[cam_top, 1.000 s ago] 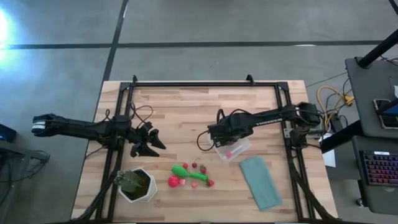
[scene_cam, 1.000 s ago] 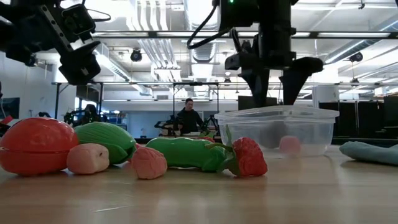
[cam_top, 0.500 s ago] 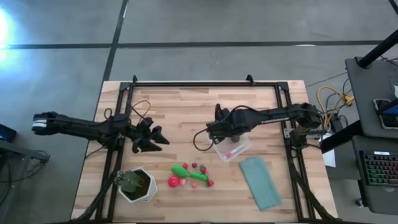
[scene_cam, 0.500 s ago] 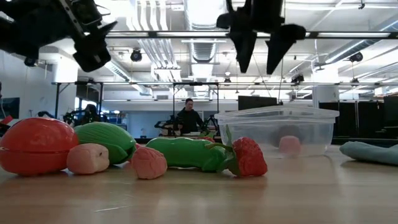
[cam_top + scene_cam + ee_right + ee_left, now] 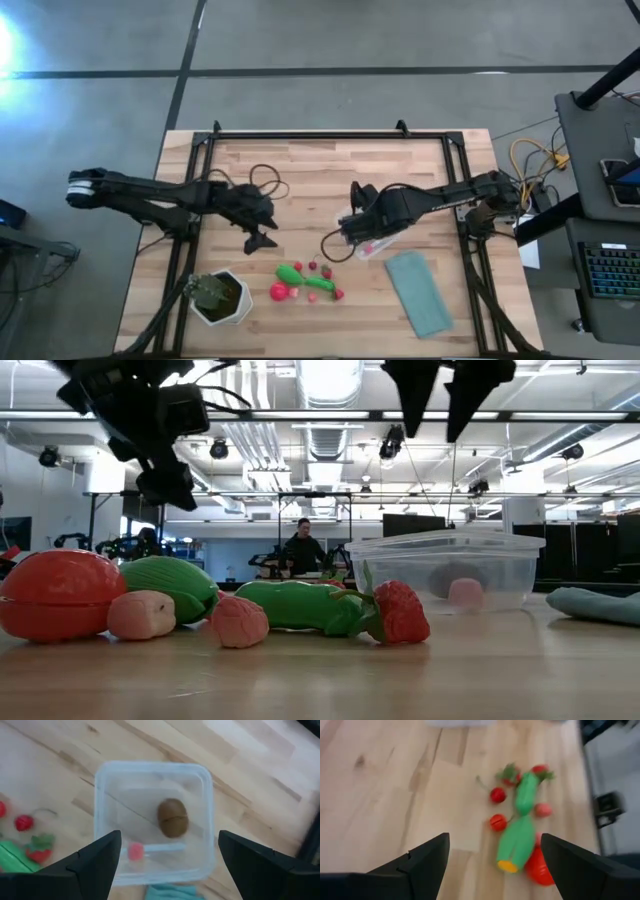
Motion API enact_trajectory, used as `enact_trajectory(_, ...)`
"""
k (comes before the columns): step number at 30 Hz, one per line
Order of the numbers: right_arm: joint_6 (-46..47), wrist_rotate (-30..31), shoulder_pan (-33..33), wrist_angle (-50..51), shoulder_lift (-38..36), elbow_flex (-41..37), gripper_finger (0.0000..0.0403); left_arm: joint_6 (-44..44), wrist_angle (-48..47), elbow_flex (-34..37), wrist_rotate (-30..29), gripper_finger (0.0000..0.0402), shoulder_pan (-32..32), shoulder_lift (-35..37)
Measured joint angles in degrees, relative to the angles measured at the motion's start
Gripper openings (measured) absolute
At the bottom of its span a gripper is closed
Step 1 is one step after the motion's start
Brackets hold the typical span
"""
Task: Pick and placing Produce into tupperware
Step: Put the red tomato into the transparent bin
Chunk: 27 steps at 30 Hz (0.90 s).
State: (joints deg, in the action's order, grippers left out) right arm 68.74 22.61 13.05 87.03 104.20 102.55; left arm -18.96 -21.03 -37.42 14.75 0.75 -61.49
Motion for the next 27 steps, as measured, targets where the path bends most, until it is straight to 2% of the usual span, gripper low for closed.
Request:
enact_trajectory(3,1.5,0.0,1.2,1.1,0.0,-1.2,0.0325,1.0,-5.3,-3.9,-1.9,0.0299,-0.1,-3.7)
enact_trajectory(8,3.8,0.0,3.0,1.7,0.0,-2.5,0.0325,-7.6,-13.3,-10.1,1.2,0.0299,-0.4,-10.1)
enact_trajectory(12,3.6,0.0,3.7,1.4,0.0,-2.5,0.0325,-7.7,-17.2,-13.9,9.5,0.0299,-2.4,-14.3)
enact_trajectory(14,3.2,0.0,3.9,1.4,0.0,-2.5,0.0325,-7.7,-16.0,-14.5,15.8,0.0299,-3.7,-16.0)
enact_trajectory(16,2.8,0.0,4.2,1.4,0.0,-2.5,0.0325,-7.5,-13.0,-14.5,19.3,0.0299,-5.4,-17.8)
enact_trajectory(19,2.3,0.0,4.4,1.4,0.0,-2.5,0.0325,-7.5,-11.1,-14.5,18.5,0.0299,-7.3,-20.6)
enact_trajectory(24,1.5,0.0,5.2,1.5,0.0,-2.5,0.0325,-7.7,-12.5,-14.3,10.6,0.0299,-10.7,-25.0)
enact_trajectory(27,1.2,0.0,5.5,1.8,0.0,-2.5,0.0325,-8.5,-12.9,-15.0,9.7,0.0299,-12.7,-26.1)
